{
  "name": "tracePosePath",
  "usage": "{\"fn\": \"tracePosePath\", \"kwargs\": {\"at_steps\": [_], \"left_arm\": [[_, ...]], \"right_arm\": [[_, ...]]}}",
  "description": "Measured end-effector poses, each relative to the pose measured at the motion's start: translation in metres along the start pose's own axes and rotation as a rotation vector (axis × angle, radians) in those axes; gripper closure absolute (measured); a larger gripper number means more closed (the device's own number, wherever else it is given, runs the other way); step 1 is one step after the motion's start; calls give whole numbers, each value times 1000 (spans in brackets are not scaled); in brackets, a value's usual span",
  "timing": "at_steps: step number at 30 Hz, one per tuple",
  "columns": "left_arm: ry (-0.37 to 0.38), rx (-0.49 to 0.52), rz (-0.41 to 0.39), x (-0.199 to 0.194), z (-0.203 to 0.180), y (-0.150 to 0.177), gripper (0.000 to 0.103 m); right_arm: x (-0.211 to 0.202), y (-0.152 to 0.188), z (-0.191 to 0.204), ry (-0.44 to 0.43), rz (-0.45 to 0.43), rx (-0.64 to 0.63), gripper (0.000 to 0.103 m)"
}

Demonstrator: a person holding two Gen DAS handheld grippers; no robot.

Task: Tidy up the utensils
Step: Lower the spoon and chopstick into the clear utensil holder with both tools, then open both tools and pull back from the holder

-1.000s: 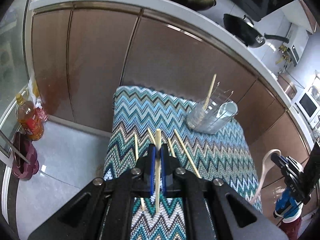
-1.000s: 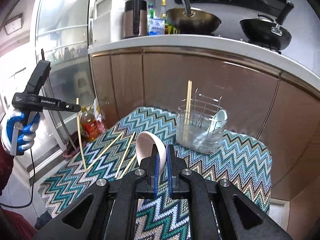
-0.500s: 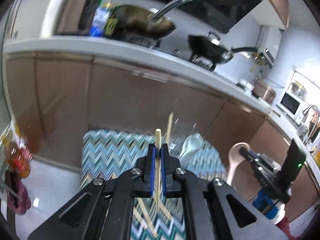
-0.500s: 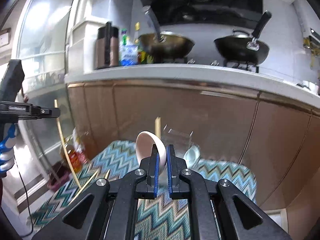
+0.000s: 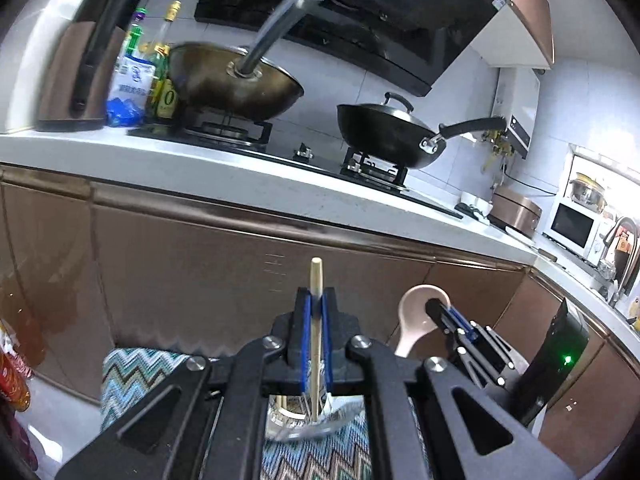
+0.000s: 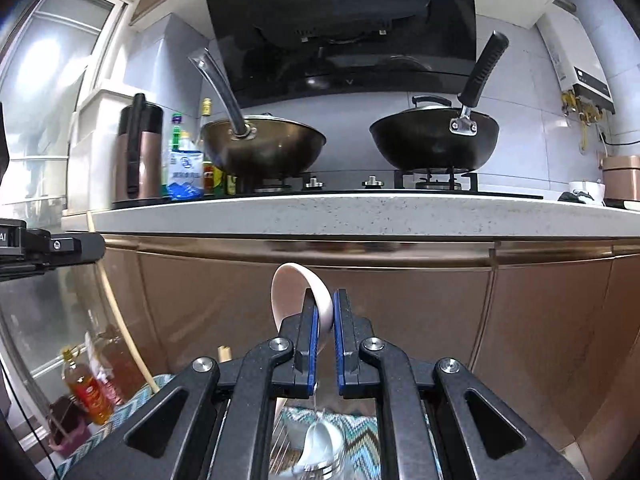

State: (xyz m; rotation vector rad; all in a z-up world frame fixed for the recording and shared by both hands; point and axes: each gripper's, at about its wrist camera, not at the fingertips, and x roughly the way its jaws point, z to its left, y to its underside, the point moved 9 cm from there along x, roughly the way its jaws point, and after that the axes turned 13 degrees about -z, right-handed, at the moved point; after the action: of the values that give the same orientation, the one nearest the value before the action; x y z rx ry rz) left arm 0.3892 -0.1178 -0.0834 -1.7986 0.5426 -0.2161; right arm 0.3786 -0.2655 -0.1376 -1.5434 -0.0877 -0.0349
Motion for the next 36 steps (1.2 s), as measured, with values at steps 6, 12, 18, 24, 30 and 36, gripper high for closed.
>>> {"fn": "tracePosePath", "kwargs": {"at_steps": [6,12,18,24,30,36], "left_arm": [[-58,32,5,44,5,25,98],[-101,19,42,75,19,58,98],[-131,42,84,87,26,88,98],[-140,60,109,81,30,102,97],[-142,52,87,62,29,92,95],[-156,42,72,30,28,79,90]], "right_arm": [[28,33,-6,43,16,13,96],[41,64,-6,44,47,30,95],[41,89,-3,36,68,48,94],[28,98,0,28,83,42,84],[11,91,-8,51,81,52,74],[-15,74,-15,72,80,70,71]]}}
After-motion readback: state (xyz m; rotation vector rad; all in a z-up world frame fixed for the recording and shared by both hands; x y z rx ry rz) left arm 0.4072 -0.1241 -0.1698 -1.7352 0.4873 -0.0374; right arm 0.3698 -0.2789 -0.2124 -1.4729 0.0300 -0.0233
